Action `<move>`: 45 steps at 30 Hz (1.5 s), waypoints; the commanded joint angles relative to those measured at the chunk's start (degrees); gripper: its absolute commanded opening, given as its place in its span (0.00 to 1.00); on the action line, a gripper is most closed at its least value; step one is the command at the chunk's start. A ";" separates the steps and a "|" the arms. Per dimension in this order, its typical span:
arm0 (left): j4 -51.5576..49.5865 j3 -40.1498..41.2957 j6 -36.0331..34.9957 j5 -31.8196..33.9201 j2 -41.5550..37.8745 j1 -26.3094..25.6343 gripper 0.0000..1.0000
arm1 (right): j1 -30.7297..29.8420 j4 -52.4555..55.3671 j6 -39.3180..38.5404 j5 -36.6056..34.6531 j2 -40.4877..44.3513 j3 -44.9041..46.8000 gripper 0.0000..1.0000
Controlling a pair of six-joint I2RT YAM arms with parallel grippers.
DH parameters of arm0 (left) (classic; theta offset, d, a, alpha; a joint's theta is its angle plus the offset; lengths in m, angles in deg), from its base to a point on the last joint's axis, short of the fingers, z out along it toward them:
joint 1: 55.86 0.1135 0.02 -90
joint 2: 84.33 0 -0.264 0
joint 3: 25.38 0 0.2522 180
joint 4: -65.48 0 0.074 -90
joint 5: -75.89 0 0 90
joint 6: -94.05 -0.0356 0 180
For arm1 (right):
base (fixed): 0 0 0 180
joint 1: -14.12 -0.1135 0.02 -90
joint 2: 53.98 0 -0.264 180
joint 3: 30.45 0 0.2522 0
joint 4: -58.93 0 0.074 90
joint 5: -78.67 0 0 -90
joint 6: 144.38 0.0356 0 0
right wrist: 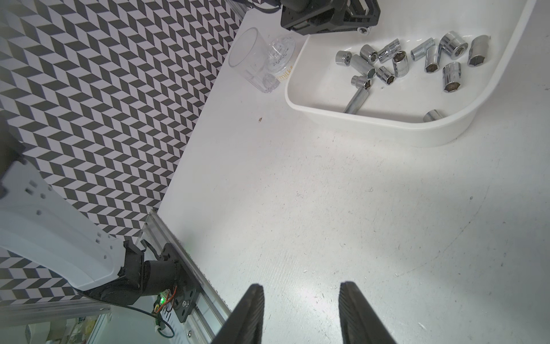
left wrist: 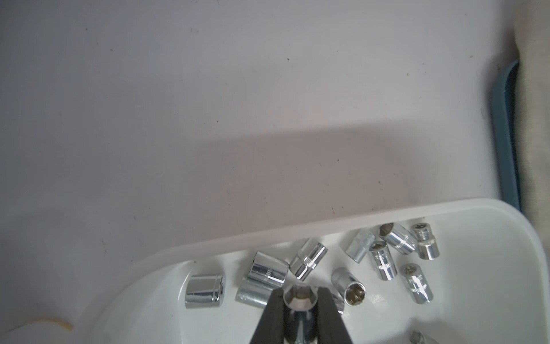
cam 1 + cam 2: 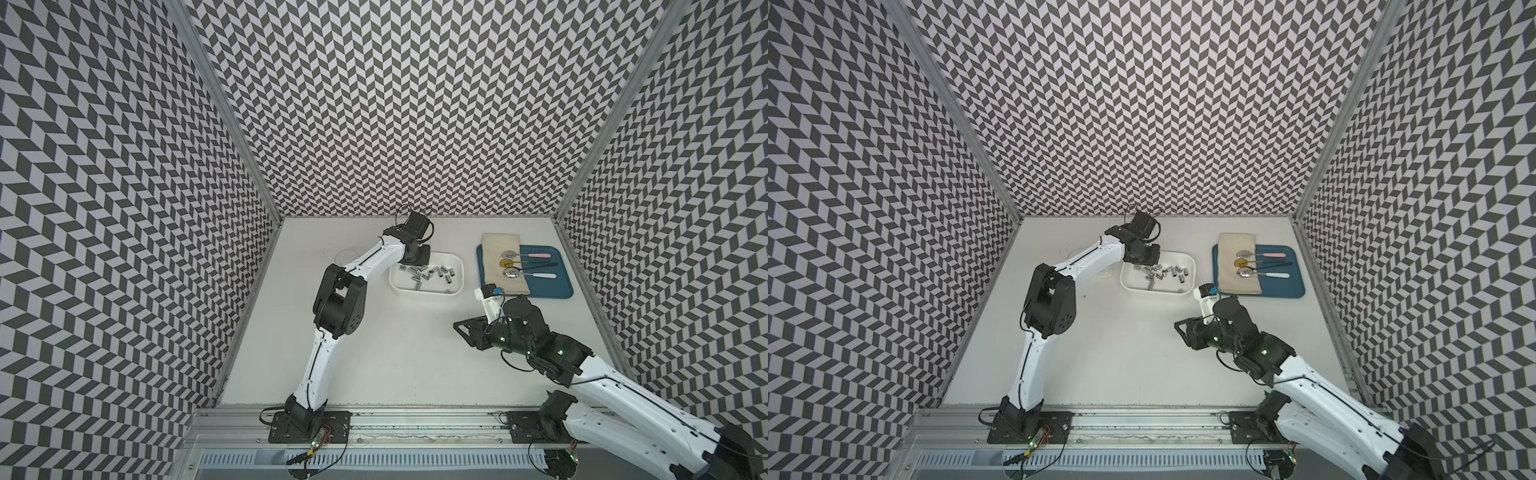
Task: Put the socket on the desktop into the storage box
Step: Place the socket head in the storage box.
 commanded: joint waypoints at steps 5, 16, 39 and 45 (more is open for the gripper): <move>-0.08 -2.40 0.20 0.58 2.05 0.34 0.10 | 0.14 -0.57 0.61 -1.55 2.14 0.89 0.45; -0.48 -2.42 0.56 0.84 1.62 0.14 0.31 | 0.10 -0.84 1.10 -1.47 3.20 1.56 0.45; 7.68 22.03 0.95 0.72 -22.03 -0.58 0.32 | 0.26 -3.46 0.26 -6.22 0.89 -1.18 0.53; 13.99 35.18 1.95 -1.10 -32.40 1.20 0.40 | 1.48 -4.81 -1.65 -8.17 -3.40 -4.47 0.58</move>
